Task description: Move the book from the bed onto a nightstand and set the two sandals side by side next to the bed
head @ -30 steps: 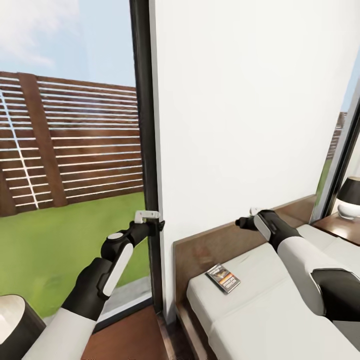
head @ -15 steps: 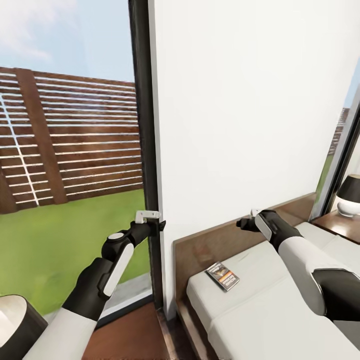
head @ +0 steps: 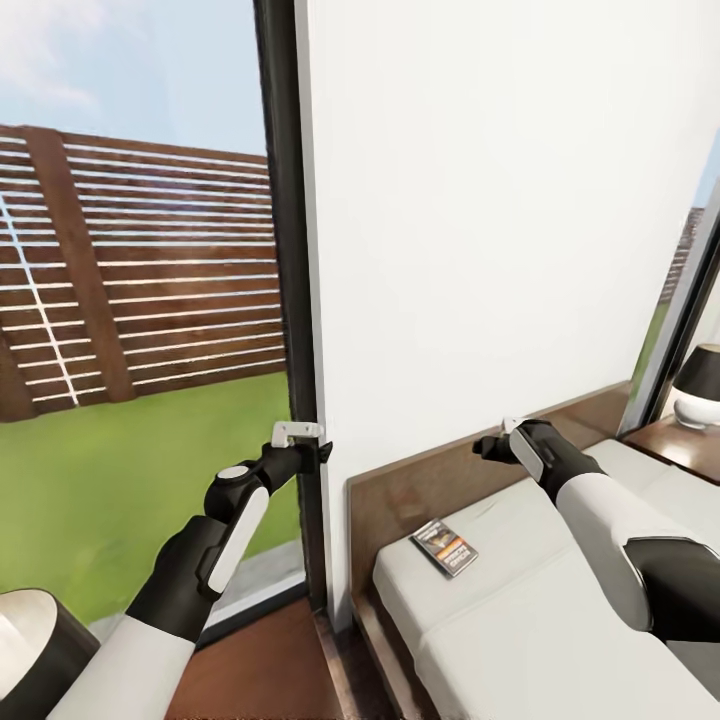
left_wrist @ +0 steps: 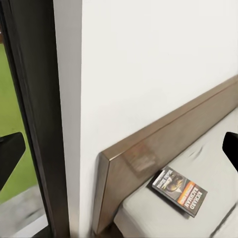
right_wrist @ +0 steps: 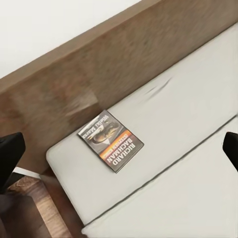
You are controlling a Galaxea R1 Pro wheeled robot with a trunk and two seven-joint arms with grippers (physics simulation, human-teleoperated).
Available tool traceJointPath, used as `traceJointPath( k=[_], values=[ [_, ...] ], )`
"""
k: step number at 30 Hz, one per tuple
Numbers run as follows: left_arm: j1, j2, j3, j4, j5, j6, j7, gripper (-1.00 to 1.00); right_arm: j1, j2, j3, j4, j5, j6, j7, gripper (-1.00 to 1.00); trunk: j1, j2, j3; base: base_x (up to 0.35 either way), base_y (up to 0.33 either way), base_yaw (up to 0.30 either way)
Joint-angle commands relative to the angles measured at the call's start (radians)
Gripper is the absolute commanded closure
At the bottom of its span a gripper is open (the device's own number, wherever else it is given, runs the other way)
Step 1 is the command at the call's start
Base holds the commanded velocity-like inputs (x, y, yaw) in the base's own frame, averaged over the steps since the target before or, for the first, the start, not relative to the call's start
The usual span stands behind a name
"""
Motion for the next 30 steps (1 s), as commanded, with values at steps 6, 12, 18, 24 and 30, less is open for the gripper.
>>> traceJointPath(
  k=[6,12,18,24,30],
  values=[
    [-0.001,0.000,-0.001,-0.001,0.010,0.005,0.008,-1.00,-0.001,-0.001,0.009,0.000,-0.009,0.001,-0.006,-1.00,-0.023,0.041,0.007,0.000,0.000,0.000],
    [-0.001,-0.002,-0.002,-0.001,0.010,0.005,0.007,-1.00,-0.001,-0.001,0.010,0.000,-0.008,-0.001,-0.005,-1.00,-0.046,0.083,0.017,0.000,0.000,0.000],
    [-0.001,-0.005,-0.003,0.000,0.010,0.008,0.007,-1.00,-0.001,-0.001,0.010,0.000,-0.009,-0.003,-0.005,-1.00,-0.069,0.125,0.026,0.000,0.000,0.000],
    [-0.001,-0.012,-0.007,0.002,0.013,0.012,-0.027,-1.00,-0.001,-0.001,0.010,0.000,-0.009,-0.004,-0.005,-1.00,-0.092,0.167,0.035,0.000,0.000,0.000],
    [-0.003,-0.031,-0.007,-0.004,0.014,0.067,-0.174,-1.00,-0.001,0.000,0.010,0.000,-0.012,-0.004,0.001,-1.00,-0.115,0.209,0.044,0.000,0.000,0.000]
  ],
)
